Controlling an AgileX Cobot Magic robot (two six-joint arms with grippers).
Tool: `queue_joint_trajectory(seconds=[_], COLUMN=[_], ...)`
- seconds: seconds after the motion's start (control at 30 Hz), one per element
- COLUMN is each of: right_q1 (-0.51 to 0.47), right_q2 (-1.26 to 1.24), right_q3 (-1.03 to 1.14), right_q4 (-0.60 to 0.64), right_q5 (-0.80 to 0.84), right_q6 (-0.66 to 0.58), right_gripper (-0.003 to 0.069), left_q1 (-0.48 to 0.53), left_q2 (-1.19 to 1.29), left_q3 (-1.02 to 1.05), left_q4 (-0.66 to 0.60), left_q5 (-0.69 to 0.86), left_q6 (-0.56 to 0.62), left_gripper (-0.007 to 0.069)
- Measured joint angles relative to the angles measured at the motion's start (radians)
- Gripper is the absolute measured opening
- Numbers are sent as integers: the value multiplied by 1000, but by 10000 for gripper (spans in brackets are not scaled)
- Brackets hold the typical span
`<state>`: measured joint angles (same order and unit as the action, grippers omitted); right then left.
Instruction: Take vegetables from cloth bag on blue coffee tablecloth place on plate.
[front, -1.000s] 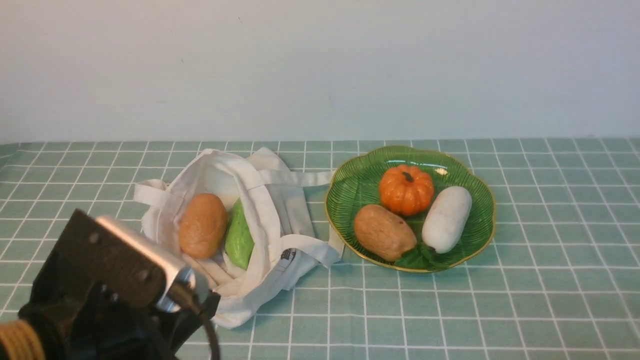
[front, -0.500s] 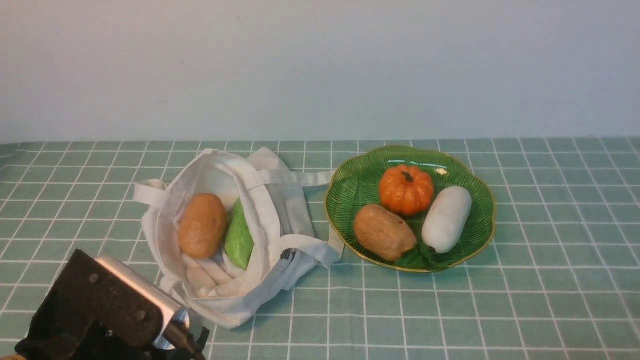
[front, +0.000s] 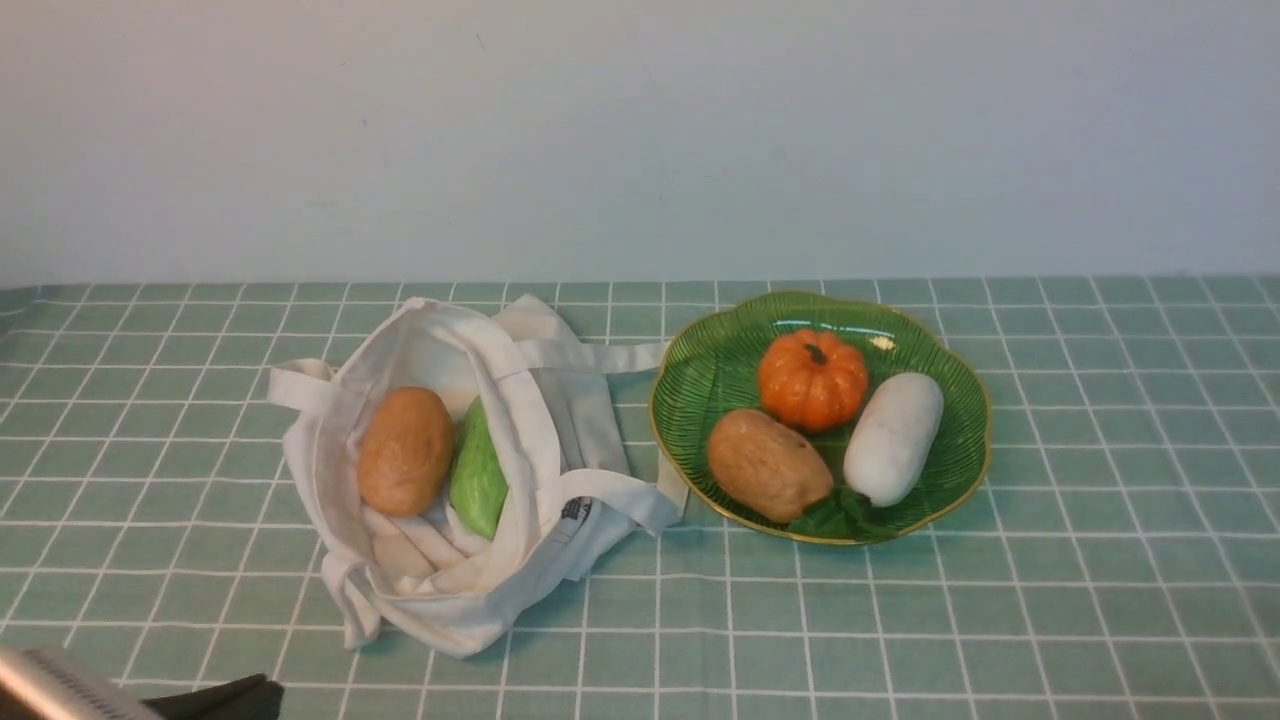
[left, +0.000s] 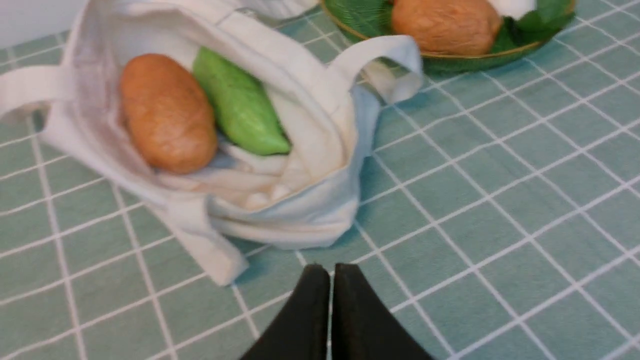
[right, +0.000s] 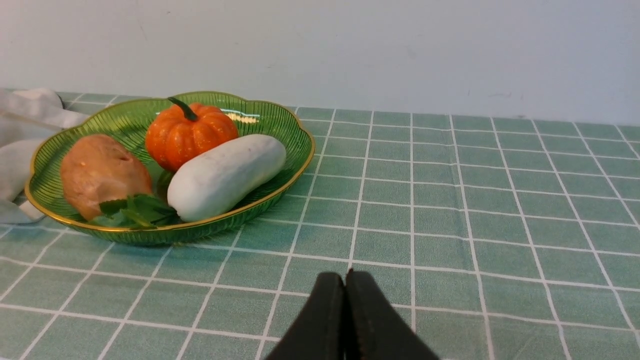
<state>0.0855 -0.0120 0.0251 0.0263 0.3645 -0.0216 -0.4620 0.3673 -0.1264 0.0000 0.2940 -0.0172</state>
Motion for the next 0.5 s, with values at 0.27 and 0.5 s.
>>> queue_joint_trajectory(seconds=[0.27,0.5], right_q1=[0,0], right_q2=[0,0], right_q3=[0,0], right_q4=[0,0], right_q5=[0,0], right_q6=[0,0], right_gripper=[-15,-15], left_q1=[242,319], left_q2=[-295,-375], left_q3=[137,153], left_q4=[0,0], left_q5=[-5,-4], left_q6=[-1,-4], left_gripper=[-5,-5])
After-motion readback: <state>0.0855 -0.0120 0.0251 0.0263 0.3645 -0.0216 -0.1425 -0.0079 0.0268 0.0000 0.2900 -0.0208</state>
